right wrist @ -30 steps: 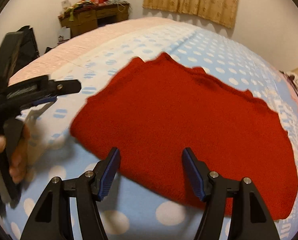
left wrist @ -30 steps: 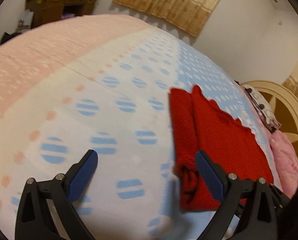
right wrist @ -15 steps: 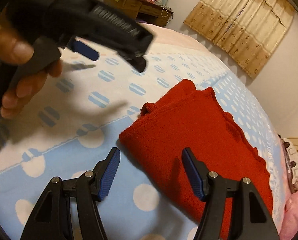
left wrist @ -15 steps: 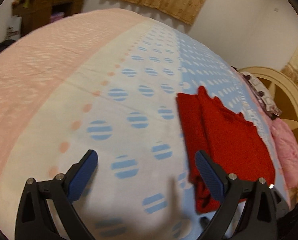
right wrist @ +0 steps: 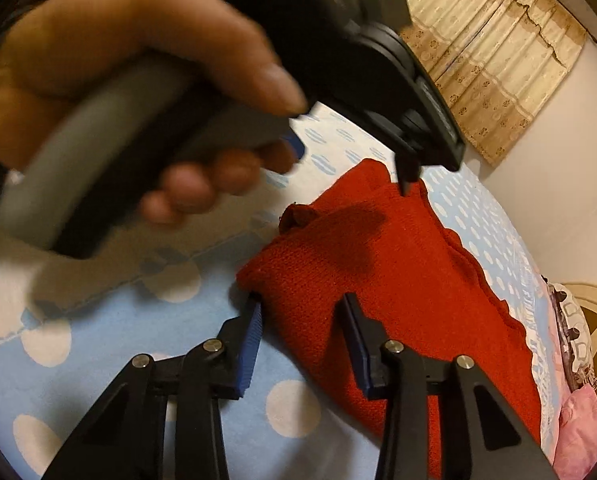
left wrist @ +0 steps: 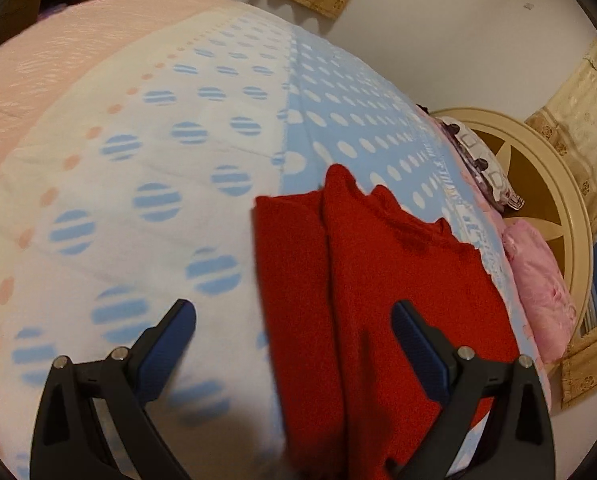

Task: Fold small clothes

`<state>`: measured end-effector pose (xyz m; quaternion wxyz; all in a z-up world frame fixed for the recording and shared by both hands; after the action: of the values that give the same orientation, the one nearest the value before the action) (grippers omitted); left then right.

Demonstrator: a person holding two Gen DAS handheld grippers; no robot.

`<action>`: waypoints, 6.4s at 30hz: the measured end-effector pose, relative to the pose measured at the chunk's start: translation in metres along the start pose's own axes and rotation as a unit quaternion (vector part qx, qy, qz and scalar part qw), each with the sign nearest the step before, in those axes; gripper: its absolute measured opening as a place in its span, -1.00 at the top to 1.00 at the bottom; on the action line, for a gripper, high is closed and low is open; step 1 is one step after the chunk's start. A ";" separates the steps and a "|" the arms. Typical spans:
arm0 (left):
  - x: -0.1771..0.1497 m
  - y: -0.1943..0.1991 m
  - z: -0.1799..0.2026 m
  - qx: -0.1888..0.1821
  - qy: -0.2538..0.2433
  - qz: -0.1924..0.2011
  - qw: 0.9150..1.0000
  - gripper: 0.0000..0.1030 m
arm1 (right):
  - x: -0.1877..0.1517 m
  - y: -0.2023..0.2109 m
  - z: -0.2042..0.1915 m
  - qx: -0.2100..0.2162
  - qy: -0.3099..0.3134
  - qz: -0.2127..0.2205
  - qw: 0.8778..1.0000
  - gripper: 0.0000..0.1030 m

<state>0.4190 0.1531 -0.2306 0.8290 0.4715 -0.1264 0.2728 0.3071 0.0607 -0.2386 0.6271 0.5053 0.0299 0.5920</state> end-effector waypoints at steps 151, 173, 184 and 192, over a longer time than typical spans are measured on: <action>-0.128 -0.023 0.182 -0.092 -0.256 0.003 0.962 -0.61 | -0.210 0.025 0.329 0.030 -0.535 -0.017 0.844 0.08; -0.105 -0.043 0.180 0.011 -0.269 0.007 0.963 -0.98 | -0.214 0.057 0.231 0.045 -0.367 -0.069 0.927 0.07; -0.100 -0.041 0.185 0.030 -0.273 0.002 0.962 -0.98 | -0.159 0.069 0.273 0.076 -0.369 -0.013 0.926 -0.10; -0.099 -0.044 0.184 0.036 -0.267 -0.007 0.963 -1.00 | -0.131 -0.024 0.254 0.105 -0.342 -0.136 0.924 -0.12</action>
<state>0.3719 -0.0549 -0.2120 0.7497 0.5576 -0.3298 0.1353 0.4468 -0.1871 -0.2043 0.6168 0.7313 -0.0559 0.2856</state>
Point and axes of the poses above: each gripper's, at about its wrist camera, not at the fingertips, and y roughly against the way its jaws point, z to its right, x to its top, the point moved 5 cm from there along -y, roughly the way its jaws point, and after that the axes turned 2 degrees about y, right-handed, at the moved point
